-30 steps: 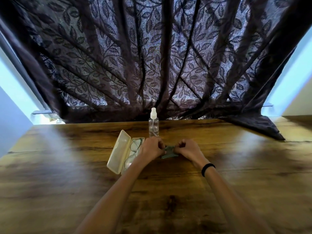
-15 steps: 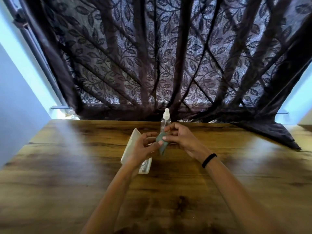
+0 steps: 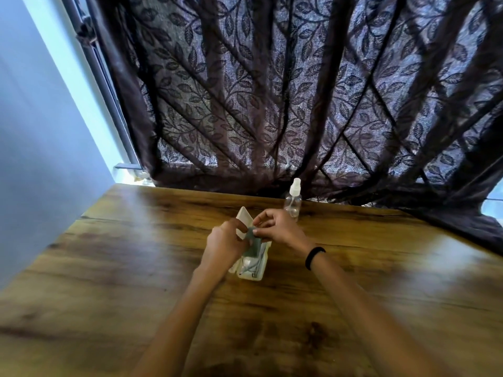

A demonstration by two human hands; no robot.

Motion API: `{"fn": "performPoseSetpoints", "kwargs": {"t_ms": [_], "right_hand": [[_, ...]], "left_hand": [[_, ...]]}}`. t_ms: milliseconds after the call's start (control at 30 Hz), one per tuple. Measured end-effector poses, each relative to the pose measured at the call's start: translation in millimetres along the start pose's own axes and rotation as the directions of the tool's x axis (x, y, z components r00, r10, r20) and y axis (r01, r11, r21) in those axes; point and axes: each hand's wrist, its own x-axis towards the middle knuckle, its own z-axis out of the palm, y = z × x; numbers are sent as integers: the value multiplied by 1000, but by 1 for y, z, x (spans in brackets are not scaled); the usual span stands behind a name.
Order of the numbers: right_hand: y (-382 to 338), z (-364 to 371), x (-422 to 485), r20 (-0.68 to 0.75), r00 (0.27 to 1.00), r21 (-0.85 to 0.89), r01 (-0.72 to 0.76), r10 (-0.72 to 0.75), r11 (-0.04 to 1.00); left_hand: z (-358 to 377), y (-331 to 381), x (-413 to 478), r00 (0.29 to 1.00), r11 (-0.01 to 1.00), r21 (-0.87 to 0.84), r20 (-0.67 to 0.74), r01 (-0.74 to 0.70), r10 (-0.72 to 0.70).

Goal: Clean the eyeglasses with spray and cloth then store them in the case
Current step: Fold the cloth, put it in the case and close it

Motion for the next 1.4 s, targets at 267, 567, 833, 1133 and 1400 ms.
{"fn": "performPoseSetpoints", "kwargs": {"t_ms": [267,567,833,1133,1400], "right_hand": [[14,5,11,-67,984,-357,129,-164,925],[35,-11,-4,-311,949,-106,19,-51,994],[43,-3,-22,-150,965,328,-159,217,931],[43,7,-27,-228,944,406,-130,238,905],[48,2,-31,-139,960,478,-150,244,865]], "left_hand": [[13,14,0,977,933,322,-81,-160,196],[-21,10,27,982,956,268,-116,-115,151],[-40,2,36,850,926,-211,498,313,-174],[-12,9,33,863,962,-101,474,252,-176],[24,26,23,989,928,372,138,-8,-47]]}}
